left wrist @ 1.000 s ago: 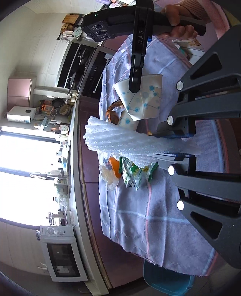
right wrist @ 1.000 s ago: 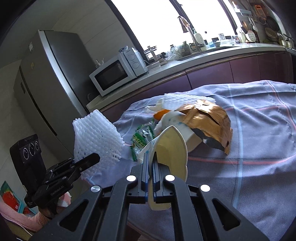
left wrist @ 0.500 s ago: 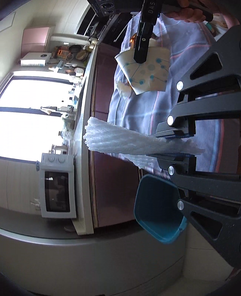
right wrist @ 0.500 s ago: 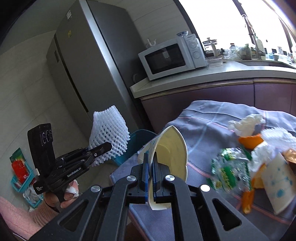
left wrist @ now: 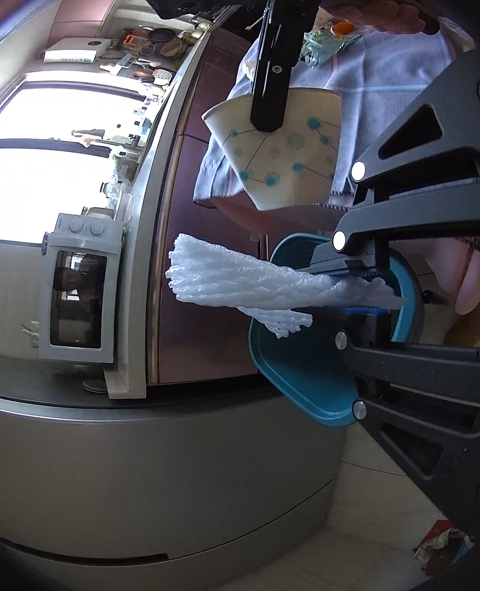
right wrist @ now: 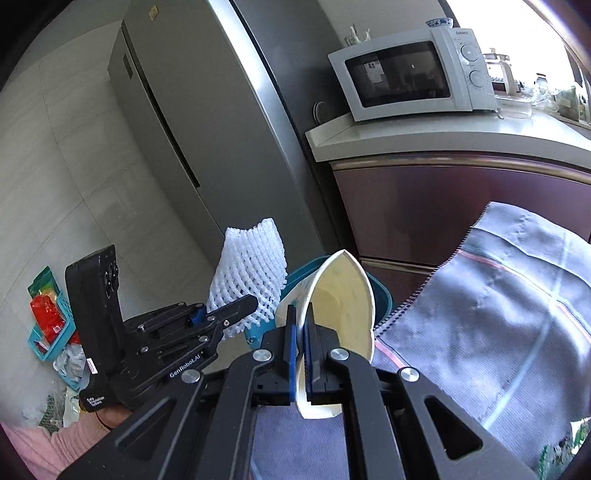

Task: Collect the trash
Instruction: 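Carry the foam net and paper cup to the teal bin and release both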

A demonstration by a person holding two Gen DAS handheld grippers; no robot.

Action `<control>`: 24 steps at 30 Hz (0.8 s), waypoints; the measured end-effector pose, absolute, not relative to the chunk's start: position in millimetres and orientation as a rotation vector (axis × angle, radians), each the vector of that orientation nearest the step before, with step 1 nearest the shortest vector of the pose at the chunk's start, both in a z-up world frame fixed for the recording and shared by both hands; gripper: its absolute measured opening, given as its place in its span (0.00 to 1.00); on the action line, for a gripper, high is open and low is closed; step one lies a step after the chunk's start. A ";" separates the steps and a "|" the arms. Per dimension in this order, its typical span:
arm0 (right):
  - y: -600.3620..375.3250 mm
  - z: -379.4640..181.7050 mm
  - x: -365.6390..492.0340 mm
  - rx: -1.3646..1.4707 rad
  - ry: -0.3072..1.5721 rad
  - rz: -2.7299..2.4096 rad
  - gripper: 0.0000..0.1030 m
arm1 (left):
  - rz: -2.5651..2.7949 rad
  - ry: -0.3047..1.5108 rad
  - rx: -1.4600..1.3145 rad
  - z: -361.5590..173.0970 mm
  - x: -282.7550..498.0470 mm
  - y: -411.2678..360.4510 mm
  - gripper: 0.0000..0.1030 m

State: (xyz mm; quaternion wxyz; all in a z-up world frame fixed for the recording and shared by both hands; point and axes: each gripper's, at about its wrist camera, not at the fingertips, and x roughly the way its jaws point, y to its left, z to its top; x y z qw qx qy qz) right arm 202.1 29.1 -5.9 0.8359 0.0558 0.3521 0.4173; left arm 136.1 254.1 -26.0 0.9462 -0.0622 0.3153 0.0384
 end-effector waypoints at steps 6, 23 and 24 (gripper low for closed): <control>64.6 -25.4 230.2 0.095 0.825 0.872 0.02 | 0.089 0.695 -0.151 -53.0 165.8 268.1 0.12; 125.1 -68.7 271.0 0.014 0.992 0.803 0.06 | 0.101 0.816 -0.254 -112.5 220.2 290.7 0.16; 125.3 -69.8 271.7 0.014 0.991 0.802 0.07 | 0.101 0.818 -0.254 -113.7 223.3 289.8 0.18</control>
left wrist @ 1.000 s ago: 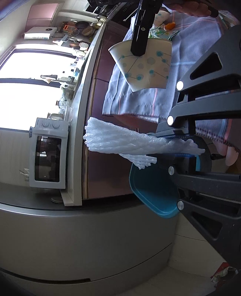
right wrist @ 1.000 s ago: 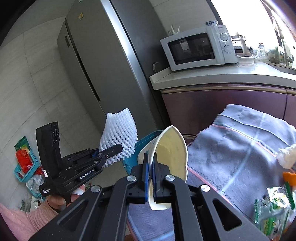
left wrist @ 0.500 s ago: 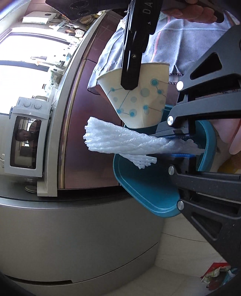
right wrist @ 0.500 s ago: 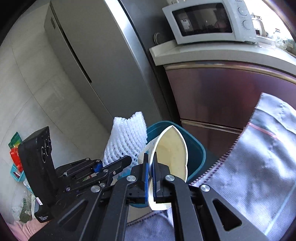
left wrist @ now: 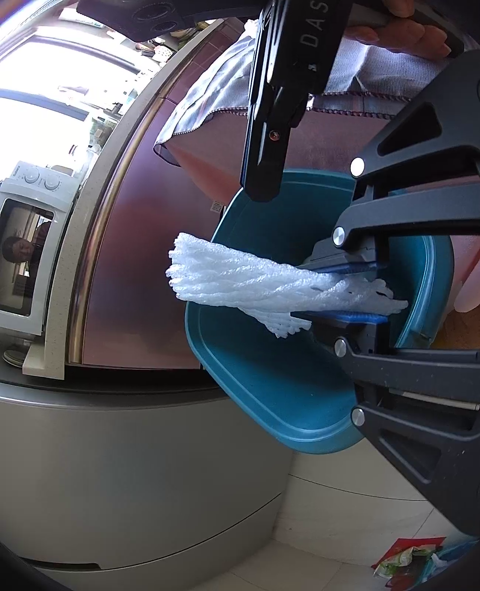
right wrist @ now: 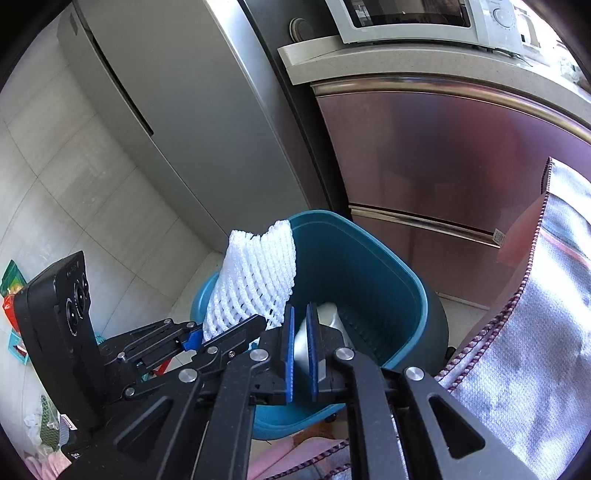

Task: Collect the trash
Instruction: 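Carry the foam net and paper cup to the teal bin and release both, then move both open grippers back over the trash on the table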

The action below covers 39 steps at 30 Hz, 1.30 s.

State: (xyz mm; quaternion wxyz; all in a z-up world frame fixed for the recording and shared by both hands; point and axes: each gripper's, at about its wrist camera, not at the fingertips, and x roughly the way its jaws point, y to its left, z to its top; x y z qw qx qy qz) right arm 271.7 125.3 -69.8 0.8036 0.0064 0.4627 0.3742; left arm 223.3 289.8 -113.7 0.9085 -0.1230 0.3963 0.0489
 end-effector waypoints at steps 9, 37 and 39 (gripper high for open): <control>95.8 -55.7 254.7 0.031 0.925 0.787 0.18 | 0.105 0.795 -0.234 -113.6 220.4 275.2 0.43; -80.8 -8.8 123.6 0.076 0.623 0.560 0.56 | -0.069 0.540 0.024 -27.4 118.6 85.2 0.79; -95.2 -11.4 118.8 0.085 0.625 0.530 0.56 | -0.093 0.539 0.040 -26.1 116.5 67.5 0.79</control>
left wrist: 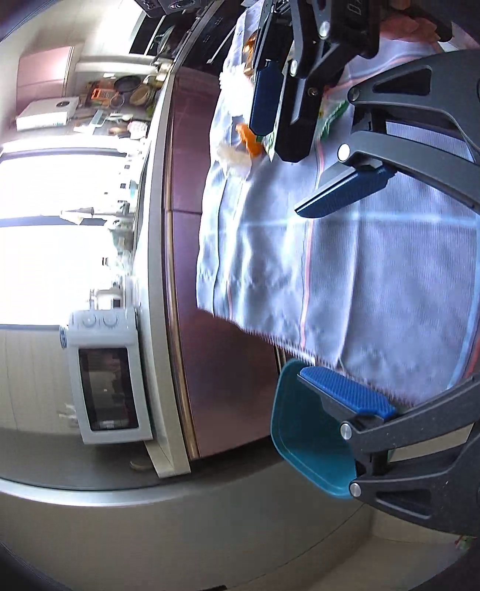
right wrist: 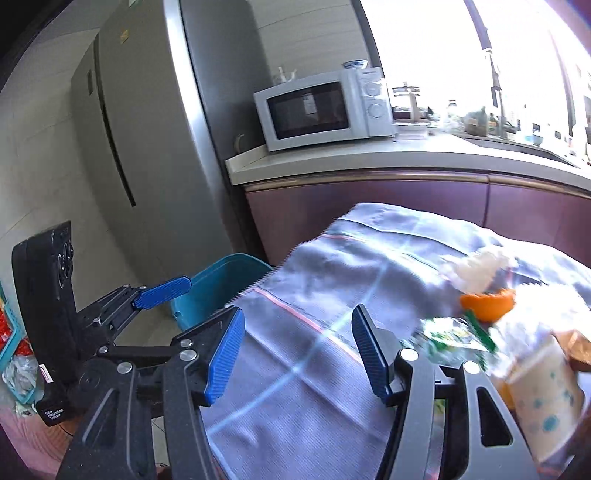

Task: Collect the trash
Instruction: 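Move both open grippers back over the trash on the table, then grasp the green snack packet with the left gripper while the right gripper grasps another paper cup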

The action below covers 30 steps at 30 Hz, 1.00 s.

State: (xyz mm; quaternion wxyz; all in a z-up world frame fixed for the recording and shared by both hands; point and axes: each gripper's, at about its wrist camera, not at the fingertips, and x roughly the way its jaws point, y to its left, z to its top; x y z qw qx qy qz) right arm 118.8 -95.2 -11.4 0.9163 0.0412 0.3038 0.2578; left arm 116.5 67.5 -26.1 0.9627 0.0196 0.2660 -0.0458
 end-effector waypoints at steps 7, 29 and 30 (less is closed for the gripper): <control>-135.6 -21.9 100.2 0.113 0.629 0.458 0.56 | -0.154 0.537 0.066 -26.1 114.5 28.4 0.80; -212.9 -35.7 59.0 0.185 0.597 0.371 0.56 | -0.229 0.586 0.067 -28.3 117.9 -18.7 0.80; -217.9 -35.9 57.6 0.188 0.594 0.357 0.56 | -0.238 0.593 0.067 -29.8 118.8 -22.0 0.81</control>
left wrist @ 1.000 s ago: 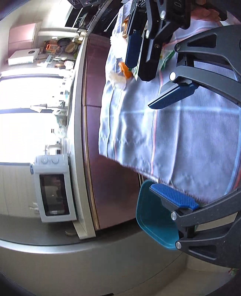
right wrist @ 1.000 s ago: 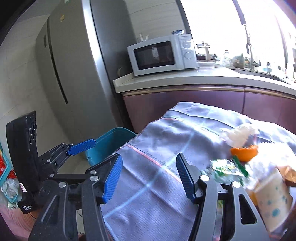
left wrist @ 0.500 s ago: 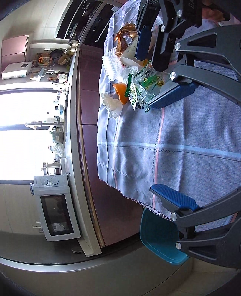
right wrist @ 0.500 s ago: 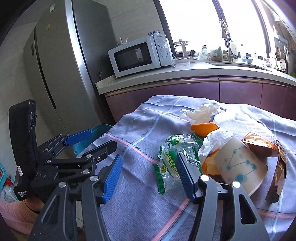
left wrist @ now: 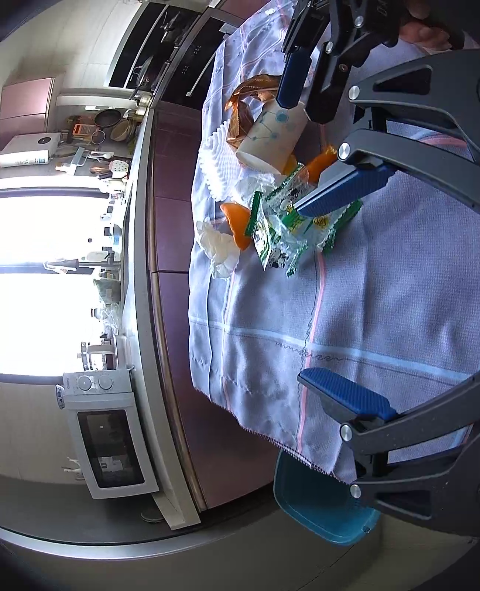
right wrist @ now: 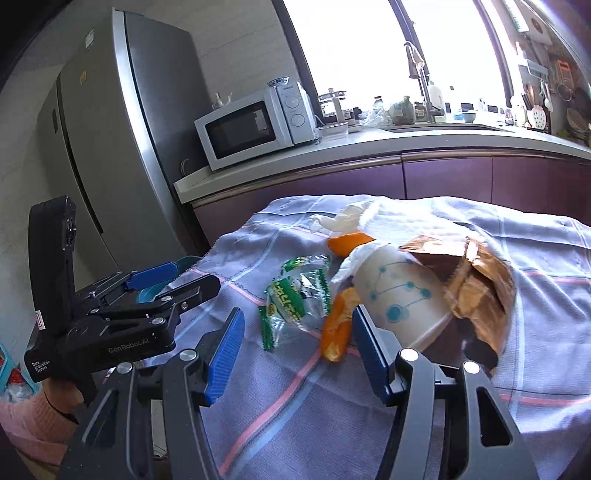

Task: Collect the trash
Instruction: 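Grasp the green snack packet with the left gripper while the right gripper grasps another paper cup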

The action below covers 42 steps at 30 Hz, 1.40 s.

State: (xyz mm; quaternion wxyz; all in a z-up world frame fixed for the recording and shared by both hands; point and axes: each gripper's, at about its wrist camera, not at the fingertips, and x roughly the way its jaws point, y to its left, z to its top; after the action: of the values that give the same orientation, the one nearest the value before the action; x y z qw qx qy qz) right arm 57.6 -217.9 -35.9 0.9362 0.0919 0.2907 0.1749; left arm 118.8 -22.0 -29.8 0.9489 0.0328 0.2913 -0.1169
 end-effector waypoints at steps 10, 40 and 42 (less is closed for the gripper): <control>-269.3 -55.0 67.4 0.321 0.635 0.221 0.56 | -0.362 0.657 0.117 -47.0 133.3 -58.0 0.80; -253.7 -58.1 79.7 0.380 0.657 0.333 0.03 | -0.520 0.789 -0.003 -66.1 163.7 -51.9 0.12; -251.2 -56.1 78.3 0.381 0.653 0.343 0.03 | -0.518 0.778 0.001 -62.0 157.8 -50.0 0.11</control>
State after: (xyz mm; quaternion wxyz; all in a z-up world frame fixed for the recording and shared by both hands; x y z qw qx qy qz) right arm 78.3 -251.2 -56.1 0.9150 0.1852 0.3173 0.1667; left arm 157.8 -50.0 -62.0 0.8928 0.0002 0.3750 -0.2496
